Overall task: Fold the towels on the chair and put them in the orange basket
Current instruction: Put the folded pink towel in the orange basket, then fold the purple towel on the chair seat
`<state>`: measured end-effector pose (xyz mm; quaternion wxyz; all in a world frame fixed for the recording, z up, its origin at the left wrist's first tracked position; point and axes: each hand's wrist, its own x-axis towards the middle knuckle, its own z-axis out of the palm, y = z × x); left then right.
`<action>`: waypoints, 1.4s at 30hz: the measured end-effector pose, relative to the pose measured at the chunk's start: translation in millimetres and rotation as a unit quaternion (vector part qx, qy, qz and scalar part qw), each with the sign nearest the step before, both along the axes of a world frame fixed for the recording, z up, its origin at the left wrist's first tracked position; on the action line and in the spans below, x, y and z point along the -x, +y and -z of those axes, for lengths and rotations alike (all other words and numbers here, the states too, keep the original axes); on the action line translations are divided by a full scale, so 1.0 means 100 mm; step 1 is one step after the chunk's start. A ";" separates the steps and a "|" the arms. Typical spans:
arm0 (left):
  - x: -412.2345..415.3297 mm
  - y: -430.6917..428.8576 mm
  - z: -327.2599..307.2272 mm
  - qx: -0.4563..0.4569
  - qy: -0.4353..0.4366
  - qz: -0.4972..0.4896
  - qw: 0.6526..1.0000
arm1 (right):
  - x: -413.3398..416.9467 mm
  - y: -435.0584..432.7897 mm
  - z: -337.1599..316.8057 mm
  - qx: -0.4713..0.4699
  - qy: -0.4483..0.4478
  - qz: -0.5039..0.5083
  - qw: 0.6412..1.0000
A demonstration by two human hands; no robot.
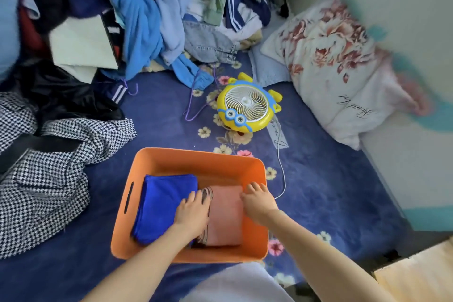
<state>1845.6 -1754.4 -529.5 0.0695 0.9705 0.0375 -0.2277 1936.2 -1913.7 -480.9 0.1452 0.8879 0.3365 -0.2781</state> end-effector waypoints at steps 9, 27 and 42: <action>-0.26 0.22 -1.04 -0.022 -0.164 0.006 0.986 | -0.07 -0.27 -0.89 -0.027 -0.121 0.034 0.992; -0.42 0.04 -1.96 -0.091 -0.317 -0.032 0.943 | -0.41 -0.64 -1.76 -0.133 -0.250 -0.026 0.959; 1.56 -0.57 -1.74 -0.205 -0.273 -0.358 0.869 | 0.20 -0.14 -1.65 -0.241 -0.176 -0.366 0.881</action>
